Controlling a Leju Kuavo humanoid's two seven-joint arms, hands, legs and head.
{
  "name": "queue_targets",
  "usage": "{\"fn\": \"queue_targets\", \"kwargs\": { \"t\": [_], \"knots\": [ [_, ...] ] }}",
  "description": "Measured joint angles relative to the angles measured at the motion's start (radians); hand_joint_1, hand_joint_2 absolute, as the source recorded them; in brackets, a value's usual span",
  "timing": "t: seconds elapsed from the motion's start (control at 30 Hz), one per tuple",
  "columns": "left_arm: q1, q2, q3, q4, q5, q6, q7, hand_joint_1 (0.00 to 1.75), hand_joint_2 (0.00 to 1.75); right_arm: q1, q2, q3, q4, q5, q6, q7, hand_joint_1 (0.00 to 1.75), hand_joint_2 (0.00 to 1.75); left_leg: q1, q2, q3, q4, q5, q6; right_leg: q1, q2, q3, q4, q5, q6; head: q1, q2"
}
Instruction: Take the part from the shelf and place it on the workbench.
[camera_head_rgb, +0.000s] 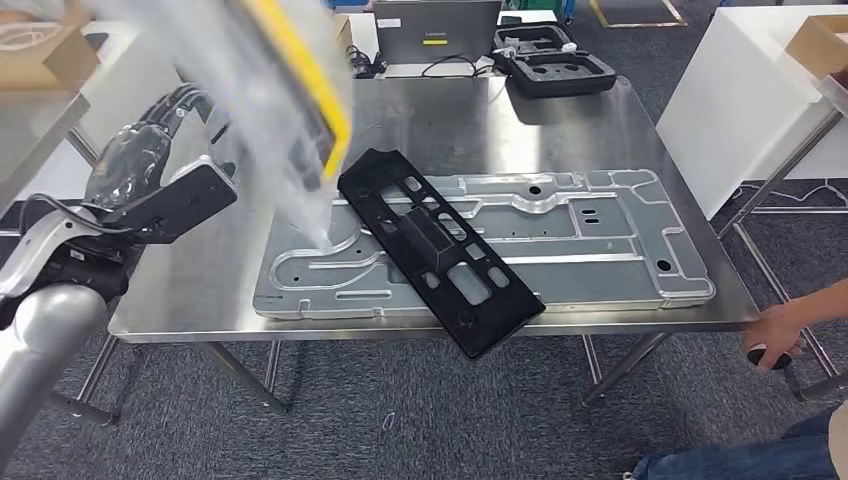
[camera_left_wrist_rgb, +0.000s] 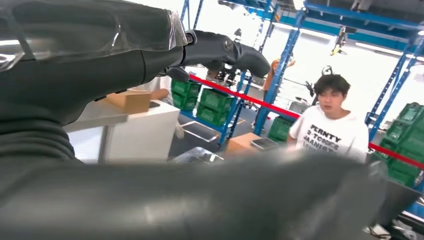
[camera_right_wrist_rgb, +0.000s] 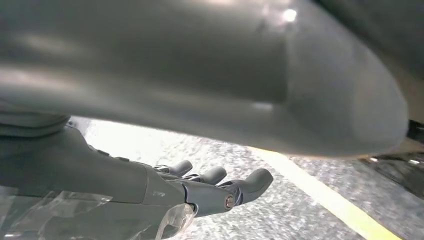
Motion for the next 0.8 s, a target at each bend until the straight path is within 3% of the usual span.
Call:
{"fn": "queue_targets", "kwargs": {
  "t": [0.07, 0.13, 0.17, 0.2, 0.23, 0.27, 0.33, 0.37, 0.4, 0.47, 0.5, 0.57, 0.63, 0.67, 0.7, 0.73, 0.8],
  "knots": [
    [0.001, 0.001, 0.0, -0.004, 0.0, 0.0, 0.004, 0.0, 1.75, 0.001, -0.006, 0.0, 0.003, 0.002, 0.006, 0.017, 0.0, 0.0, 0.003, 0.002, -0.023, -0.004, 0.026, 0.014, -0.001, 0.001, -0.035, 0.084, -0.084, 0.008, 0.004, 0.0],
    [0.006, 0.002, 0.001, -0.009, 0.0, 0.0, 0.009, 0.0, 1.75, 0.003, -0.008, 0.001, 0.005, 0.001, 0.008, 0.036, 0.0, 0.0, 0.0, 0.002, -0.047, -0.003, 0.046, 0.02, -0.002, 0.001, -0.071, 0.232, -0.179, 0.013, 0.006, 0.0],
    [0.01, 0.004, 0.001, -0.011, 0.0, 0.0, 0.012, 0.0, 1.75, 0.003, -0.009, 0.001, 0.006, -0.001, 0.008, 0.045, 0.0, 0.0, -0.002, 0.002, -0.058, -0.003, 0.056, 0.021, -0.003, 0.001, -0.075, 0.288, -0.197, 0.015, 0.007, 0.0],
    [0.014, 0.006, 0.001, -0.013, 0.0, 0.0, 0.015, 0.0, 1.75, 0.004, -0.01, 0.001, 0.008, -0.005, 0.007, 0.053, 0.0, 0.0, -0.004, 0.002, -0.069, -0.003, 0.066, 0.021, -0.003, 0.0, -0.064, 0.311, -0.193, 0.015, 0.008, 0.0],
    [0.019, 0.008, 0.003, -0.016, 0.0, 0.0, 0.019, 0.0, 1.75, 0.003, -0.01, 0.001, 0.008, -0.008, 0.007, 0.06, 0.0, 0.0, -0.005, 0.002, -0.079, -0.002, 0.074, 0.019, -0.003, 0.0, -0.034, 0.293, -0.173, 0.014, 0.008, 0.0],
    [0.022, 0.011, 0.005, -0.021, 0.0, 0.0, 0.021, 0.0, 1.75, 0.003, -0.011, 0.001, 0.009, -0.013, 0.007, 0.066, 0.0, 0.0, -0.006, 0.002, -0.089, 0.0, 0.083, 0.018, -0.003, 0.001, 0.016, 0.236, -0.151, 0.012, 0.008, 0.0],
    [0.027, 0.019, 0.013, -0.031, 0.0, 0.0, 0.026, 0.0, 1.75, 0.002, -0.014, 0.001, 0.009, -0.018, 0.007, 0.077, 0.0, 0.0, -0.008, 0.002, -0.105, 0.005, 0.096, 0.011, -0.001, 0.002, 0.131, 0.081, -0.139, 0.004, 0.007, 0.0],
    [0.028, 0.023, 0.018, -0.036, 0.0, 0.0, 0.028, 0.0, 1.75, 0.001, -0.016, 0.001, 0.009, -0.02, 0.007, 0.084, 0.0, 0.0, -0.009, 0.002, -0.111, 0.007, 0.103, 0.006, 0.001, 0.003, 0.167, 0.024, -0.143, -0.001, 0.006, 0.0],
    [0.03, 0.027, 0.022, -0.039, 0.0, 0.0, 0.029, 0.0, 1.75, 0.0, -0.017, 0.001, 0.01, -0.022, 0.008, 0.09, 0.0, 0.0, -0.009, 0.003, -0.116, 0.008, 0.111, 0.0, 0.005, 0.004, 0.182, -0.005, -0.148, -0.007, 0.006, 0.0],
    [0.037, 0.034, 0.028, -0.044, 0.001, 0.0, 0.031, 0.0, 1.75, 0.0, -0.019, 0.001, 0.01, -0.026, 0.01, 0.103, 0.0, 0.0, -0.006, 0.003, -0.125, 0.009, 0.122, -0.012, 0.006, 0.003, 0.17, -0.015, -0.135, -0.021, 0.005, 0.0],
    [0.042, 0.037, 0.03, -0.045, 0.002, 0.0, 0.031, 0.0, 1.75, 0.0, -0.02, 0.001, 0.01, -0.028, 0.011, 0.108, 0.0, 0.0, -0.004, 0.003, -0.135, 0.02, 0.109, -0.018, 0.005, 0.002, 0.162, -0.016, -0.125, -0.028, 0.005, 0.0],
    [0.048, 0.045, 0.035, -0.047, 0.003, 0.0, 0.033, 0.0, 1.75, 0.001, -0.023, 0.001, 0.012, -0.033, 0.011, 0.117, 0.0, 0.0, 0.001, 0.002, -0.169, 0.1, 0.032, -0.031, 0.001, -0.002, 0.14, -0.018, -0.104, -0.042, 0.004, 0.0],
    [0.052, 0.051, 0.04, -0.048, 0.003, 0.0, 0.034, 0.0, 1.75, 0.001, -0.028, 0.001, 0.014, -0.034, 0.011, 0.125, 0.0, 0.0, 0.006, 0.002, -0.21, 0.243, -0.062, -0.043, 0.001, -0.005, 0.117, -0.017, -0.085, -0.047, 0.003, 0.0],
    [0.056, 0.053, 0.042, -0.048, 0.003, 0.0, 0.034, 0.0, 1.75, 0.001, -0.03, 0.001, 0.015, -0.035, 0.009, 0.129, 0.0, 0.0, 0.008, 0.002, -0.221, 0.301, -0.085, -0.047, 0.001, -0.005, 0.104, -0.017, -0.076, -0.047, 0.003, 0.0],
    [0.06, 0.055, 0.045, -0.049, 0.003, 0.0, 0.034, 0.0, 1.75, 0.001, -0.032, 0.001, 0.015, -0.037, 0.007, 0.133, 0.0, 0.0, 0.01, 0.002, -0.215, 0.326, -0.085, -0.05, 0.001, -0.005, 0.092, -0.017, -0.066, -0.045, 0.003, 0.0],
    [0.063, 0.057, 0.047, -0.05, 0.003, -0.001, 0.034, 0.0, 1.75, 0.002, -0.034, 0.001, 0.015, -0.039, 0.005, 0.136, 0.0, 0.0, 0.012, 0.002, -0.19, 0.312, -0.068, -0.051, 0.0, -0.005, 0.079, -0.017, -0.056, -0.043, 0.003, 0.0],
    [0.065, 0.06, 0.052, -0.057, 0.003, -0.001, 0.035, 0.0, 1.75, 0.001, -0.039, 0.001, 0.015, -0.04, -0.003, 0.139, 0.0, 0.0, 0.014, 0.003, -0.09, 0.18, -0.022, -0.051, -0.001, -0.005, 0.059, -0.016, -0.038, -0.035, 0.003, 0.0]
  ]
}}
